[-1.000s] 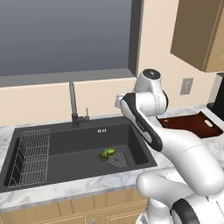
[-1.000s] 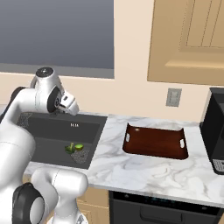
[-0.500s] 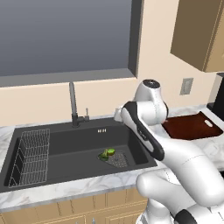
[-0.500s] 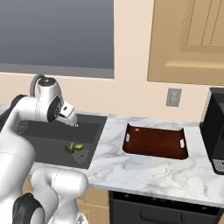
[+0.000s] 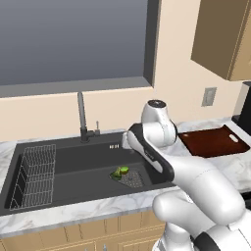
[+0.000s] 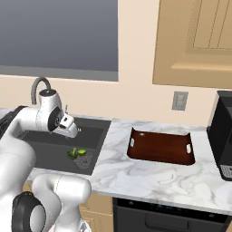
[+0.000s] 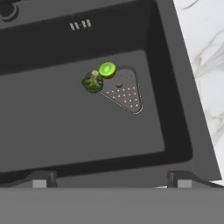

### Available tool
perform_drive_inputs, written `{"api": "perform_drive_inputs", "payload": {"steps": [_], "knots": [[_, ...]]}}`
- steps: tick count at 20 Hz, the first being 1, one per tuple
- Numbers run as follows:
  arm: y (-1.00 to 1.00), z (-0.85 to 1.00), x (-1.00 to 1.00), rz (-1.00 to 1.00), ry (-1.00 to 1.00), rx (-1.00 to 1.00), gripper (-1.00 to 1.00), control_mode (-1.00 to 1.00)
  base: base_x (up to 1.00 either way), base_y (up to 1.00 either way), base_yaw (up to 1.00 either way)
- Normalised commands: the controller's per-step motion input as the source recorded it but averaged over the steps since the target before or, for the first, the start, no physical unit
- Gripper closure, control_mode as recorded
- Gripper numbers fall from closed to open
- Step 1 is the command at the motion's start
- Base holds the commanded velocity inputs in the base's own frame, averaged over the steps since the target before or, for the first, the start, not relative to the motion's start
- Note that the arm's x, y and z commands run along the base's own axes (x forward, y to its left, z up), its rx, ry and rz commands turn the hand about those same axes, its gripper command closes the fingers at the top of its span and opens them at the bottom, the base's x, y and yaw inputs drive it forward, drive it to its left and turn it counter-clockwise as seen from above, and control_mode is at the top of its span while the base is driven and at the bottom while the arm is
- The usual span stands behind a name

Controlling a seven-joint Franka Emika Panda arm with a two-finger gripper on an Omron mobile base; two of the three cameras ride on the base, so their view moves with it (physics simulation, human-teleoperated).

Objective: Pick up all produce items and place them in the sink. Turn on the sink faucet to wash them. Then turn the sink off and put them in the tray.

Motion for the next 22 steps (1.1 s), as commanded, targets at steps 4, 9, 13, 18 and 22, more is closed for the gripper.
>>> {"api": "perform_drive_inputs", "payload": {"steps": [4,9,13,18,22], "knots": [[0.12,-0.38,0.00,0.00,0.00,-0.07,-1.00,-1.00,0.00,0.00,0.00],[0.12,-0.30,0.00,0.01,0.00,-0.01,-1.00,-1.00,0.00,0.00,0.00],[0.06,-0.27,0.02,0.05,0.00,0.00,-1.00,-1.00,0.00,0.00,0.00],[0.03,-0.32,0.04,0.05,0.00,0.00,-1.00,-1.00,0.00,0.00,0.00],[0.03,-0.34,0.07,0.04,0.00,0.00,-1.00,-1.00,0.00,0.00,0.00]]}}
